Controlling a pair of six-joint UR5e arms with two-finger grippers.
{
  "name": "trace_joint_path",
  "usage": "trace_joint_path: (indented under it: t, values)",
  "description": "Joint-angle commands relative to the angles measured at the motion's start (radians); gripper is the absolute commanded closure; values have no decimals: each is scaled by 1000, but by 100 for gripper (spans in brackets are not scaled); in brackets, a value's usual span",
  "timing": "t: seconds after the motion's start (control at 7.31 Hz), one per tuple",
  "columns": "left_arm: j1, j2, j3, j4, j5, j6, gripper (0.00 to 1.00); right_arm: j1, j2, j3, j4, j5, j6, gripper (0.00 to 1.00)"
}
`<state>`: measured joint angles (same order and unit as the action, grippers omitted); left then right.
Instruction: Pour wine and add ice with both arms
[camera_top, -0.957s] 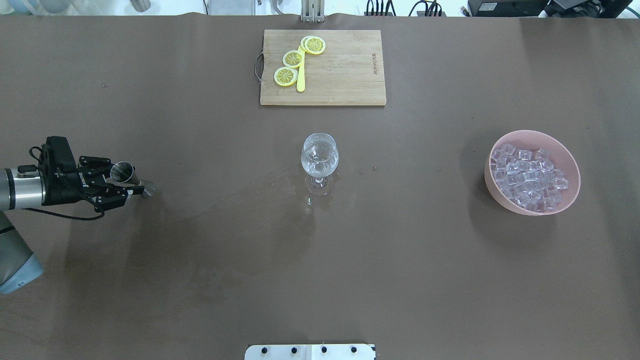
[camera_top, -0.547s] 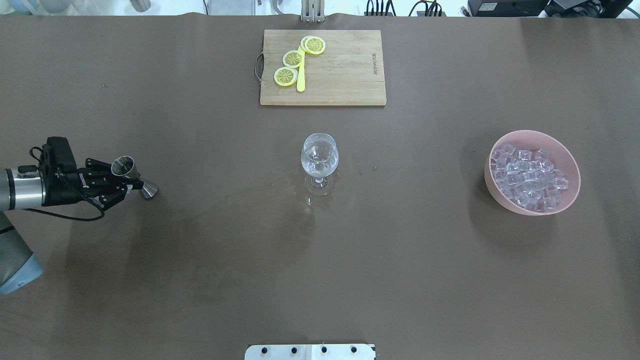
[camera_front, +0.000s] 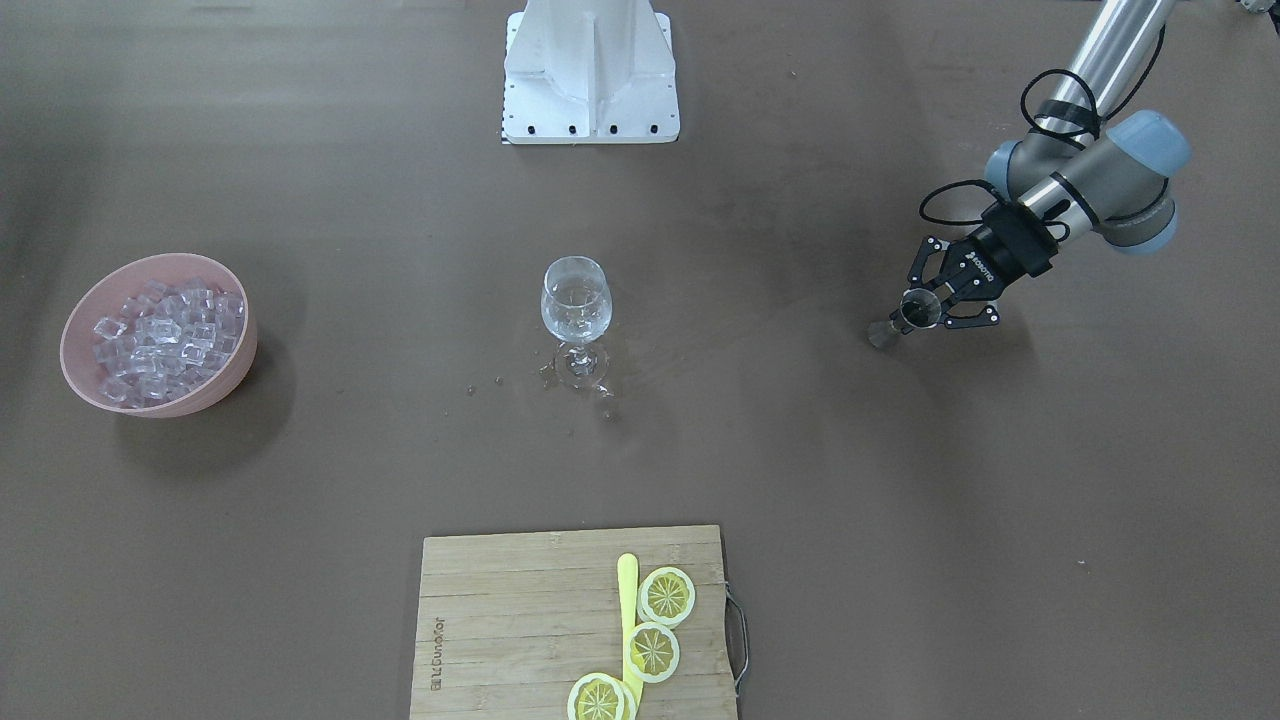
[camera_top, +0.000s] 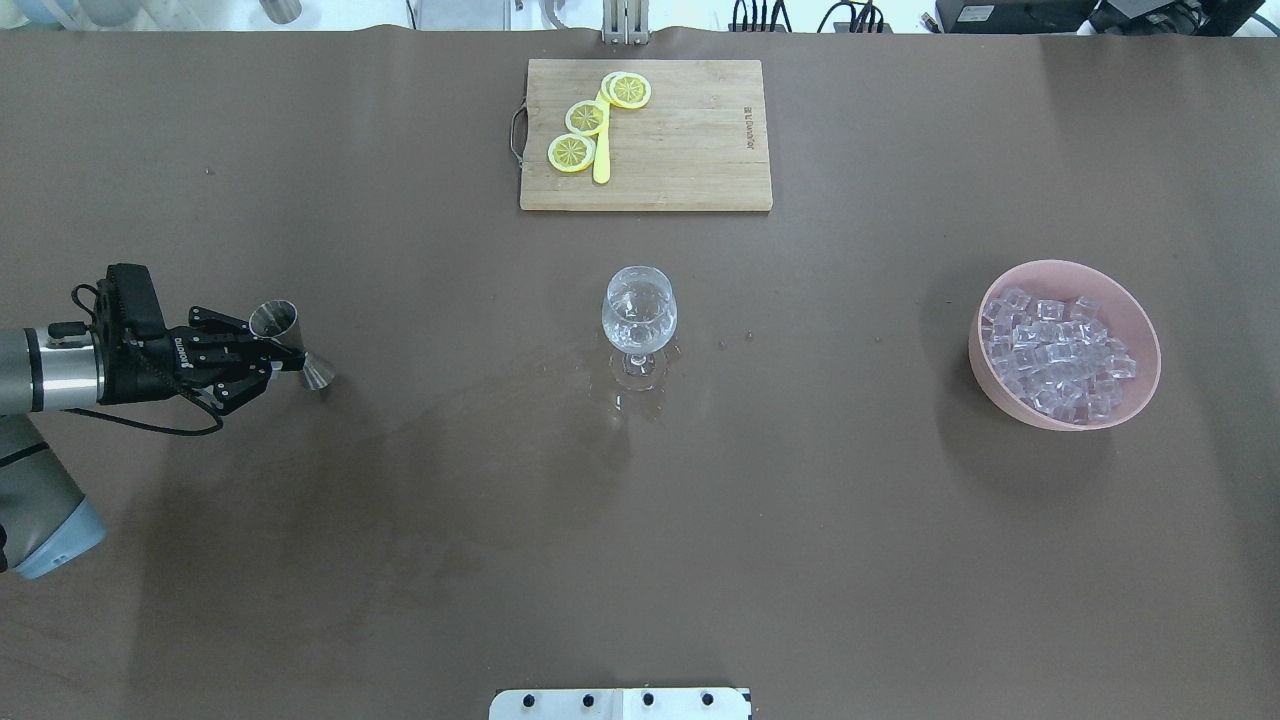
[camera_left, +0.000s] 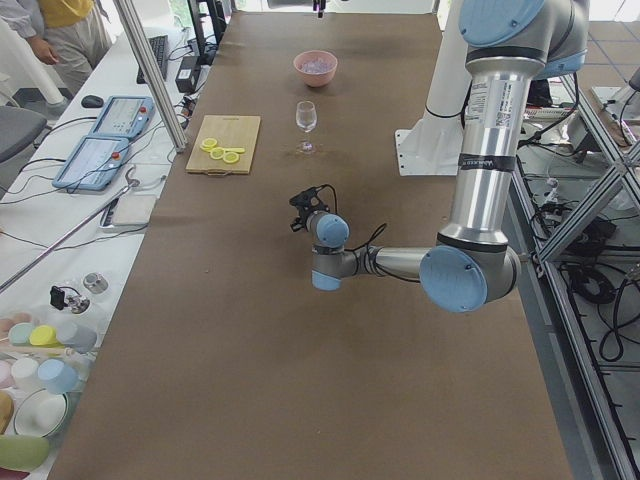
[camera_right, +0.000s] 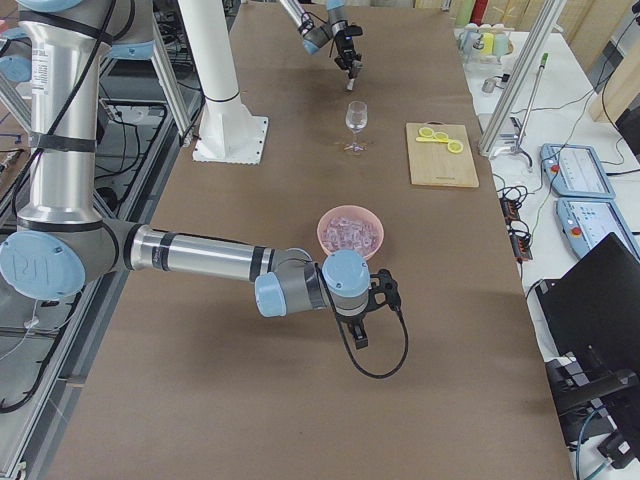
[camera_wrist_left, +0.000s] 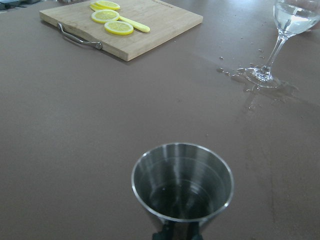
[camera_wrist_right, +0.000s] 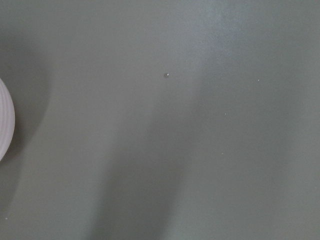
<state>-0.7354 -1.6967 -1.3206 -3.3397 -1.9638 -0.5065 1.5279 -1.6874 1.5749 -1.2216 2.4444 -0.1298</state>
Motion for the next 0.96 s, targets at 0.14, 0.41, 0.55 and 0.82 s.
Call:
trace_joint_path:
  t: [0.14, 0.41, 0.55, 0.82]
  values:
    - [-6, -18, -29, -4, 11, 9, 100, 0, 0, 4, 1, -4, -1, 0]
    - [-2, -11, -26, -18, 61, 11, 100, 0, -2, 2, 1, -5, -1, 0]
    - [-1, -8, -23, -17, 94, 40, 100, 0, -2, 0, 1, -5, -1, 0]
    - [4, -5, -6, -9, 117, 80, 100, 0, -3, -3, 1, -4, -1, 0]
